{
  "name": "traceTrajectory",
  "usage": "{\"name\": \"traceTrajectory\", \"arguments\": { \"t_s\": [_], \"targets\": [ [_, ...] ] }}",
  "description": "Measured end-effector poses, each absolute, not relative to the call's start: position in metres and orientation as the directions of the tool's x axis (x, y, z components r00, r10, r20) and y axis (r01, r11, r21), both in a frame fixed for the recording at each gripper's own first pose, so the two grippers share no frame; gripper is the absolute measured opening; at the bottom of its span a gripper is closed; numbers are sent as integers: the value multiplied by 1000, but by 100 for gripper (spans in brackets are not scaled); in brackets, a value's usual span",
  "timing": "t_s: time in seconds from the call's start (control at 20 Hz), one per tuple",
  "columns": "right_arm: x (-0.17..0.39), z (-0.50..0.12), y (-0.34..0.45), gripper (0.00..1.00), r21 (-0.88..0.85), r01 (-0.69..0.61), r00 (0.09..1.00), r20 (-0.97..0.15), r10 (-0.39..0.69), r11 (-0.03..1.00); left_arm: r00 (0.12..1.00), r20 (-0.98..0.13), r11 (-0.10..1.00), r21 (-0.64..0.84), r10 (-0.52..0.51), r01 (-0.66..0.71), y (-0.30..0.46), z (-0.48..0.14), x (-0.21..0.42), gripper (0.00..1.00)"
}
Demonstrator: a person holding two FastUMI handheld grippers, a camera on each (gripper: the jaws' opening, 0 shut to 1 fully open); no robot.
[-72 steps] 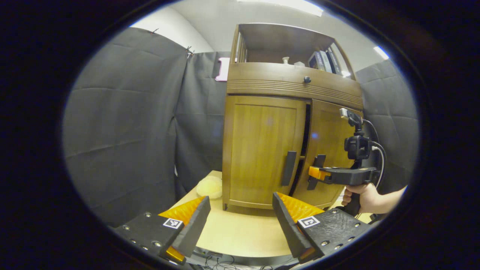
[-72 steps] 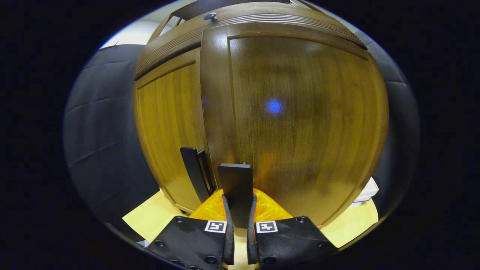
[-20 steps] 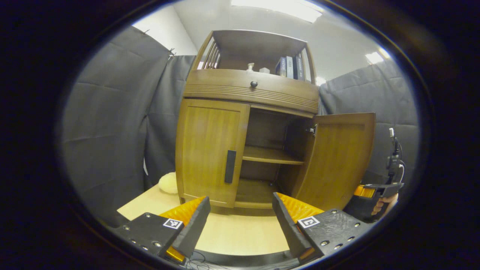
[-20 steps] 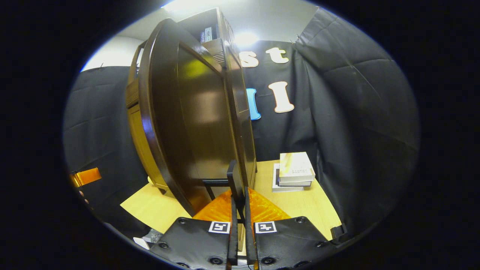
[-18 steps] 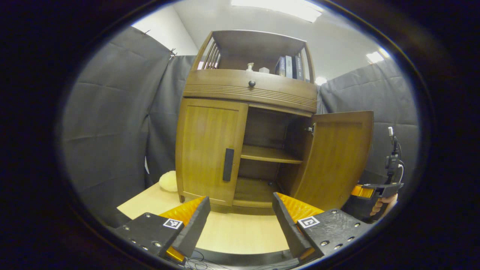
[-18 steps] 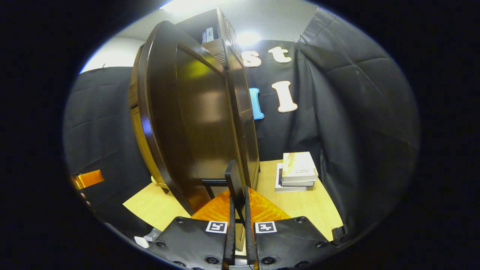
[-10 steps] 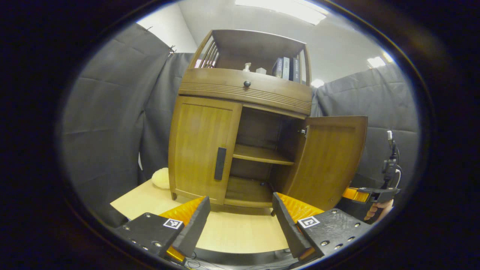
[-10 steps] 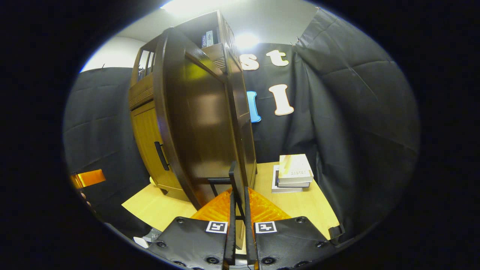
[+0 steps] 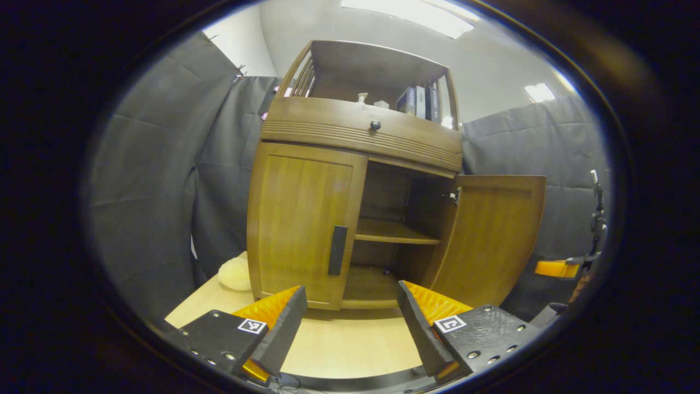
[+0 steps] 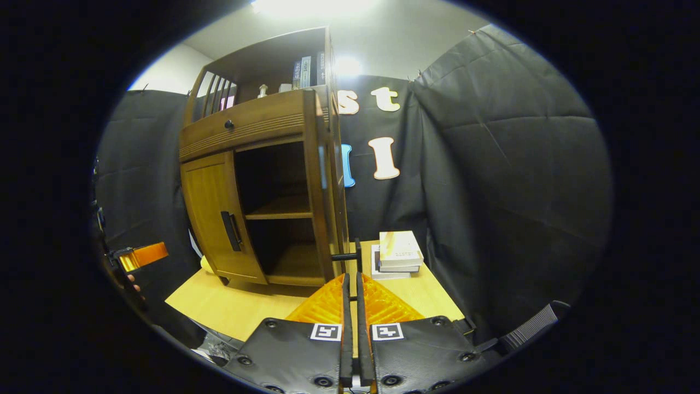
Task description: Open the right door of the double-door shoe cabinet with the right hand, and open the left door with the left hand.
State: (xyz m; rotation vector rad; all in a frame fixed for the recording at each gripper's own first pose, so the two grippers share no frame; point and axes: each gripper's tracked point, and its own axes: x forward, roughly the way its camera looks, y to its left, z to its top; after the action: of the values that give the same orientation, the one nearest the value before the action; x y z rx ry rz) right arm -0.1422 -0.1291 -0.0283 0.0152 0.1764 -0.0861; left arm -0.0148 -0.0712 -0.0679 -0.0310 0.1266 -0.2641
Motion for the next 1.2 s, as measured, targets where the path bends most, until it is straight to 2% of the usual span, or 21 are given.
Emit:
{"name": "traceTrajectory", "arguments": {
  "t_s": [0.05, 0.25, 0.45, 0.55, 0.7, 0.8, 0.95, 1.1, 1.2],
  "targets": [
    [-148, -23, -115, 6, 13, 85, 983, -164, -81, 996, 958, -119, 965, -63, -261, 255, -67, -68, -13, 96],
    [-141, -5, -54, 6, 6, 54, 992, -114, -53, 999, 963, -107, 962, -140, -249, 233, -58, -68, -11, 95],
    [-122, -3, 4, 6, 50, -26, 995, -96, 31, 998, 957, -98, 960, -104, -271, 261, -54, -65, -6, 96],
    [-102, -4, 20, 2, 36, -60, 993, -102, 63, 998, 962, -90, 966, -70, -256, 250, -45, -57, -4, 96],
    [-76, -7, 35, 3, 17, -73, 993, -92, 75, 997, 962, -74, 964, -71, -262, 257, -47, -48, 2, 96],
    [-59, -11, 39, 3, 25, -87, 992, -86, 89, 996, 961, -80, 964, -60, -265, 261, -51, -46, 31, 96],
    [-32, -19, 43, 49, 50, -124, 987, -100, 128, 991, 962, -78, 965, -28, -262, 260, -62, -43, 60, 95],
    [-5, -21, 34, 95, 49, -110, 989, -92, 114, 993, 960, -88, 964, -28, -264, 263, -81, -49, 87, 94],
    [9, -23, 26, 92, 40, -100, 991, -86, 103, 994, 958, -98, 963, -23, -271, 270, -96, -52, 107, 95]
  ]
}}
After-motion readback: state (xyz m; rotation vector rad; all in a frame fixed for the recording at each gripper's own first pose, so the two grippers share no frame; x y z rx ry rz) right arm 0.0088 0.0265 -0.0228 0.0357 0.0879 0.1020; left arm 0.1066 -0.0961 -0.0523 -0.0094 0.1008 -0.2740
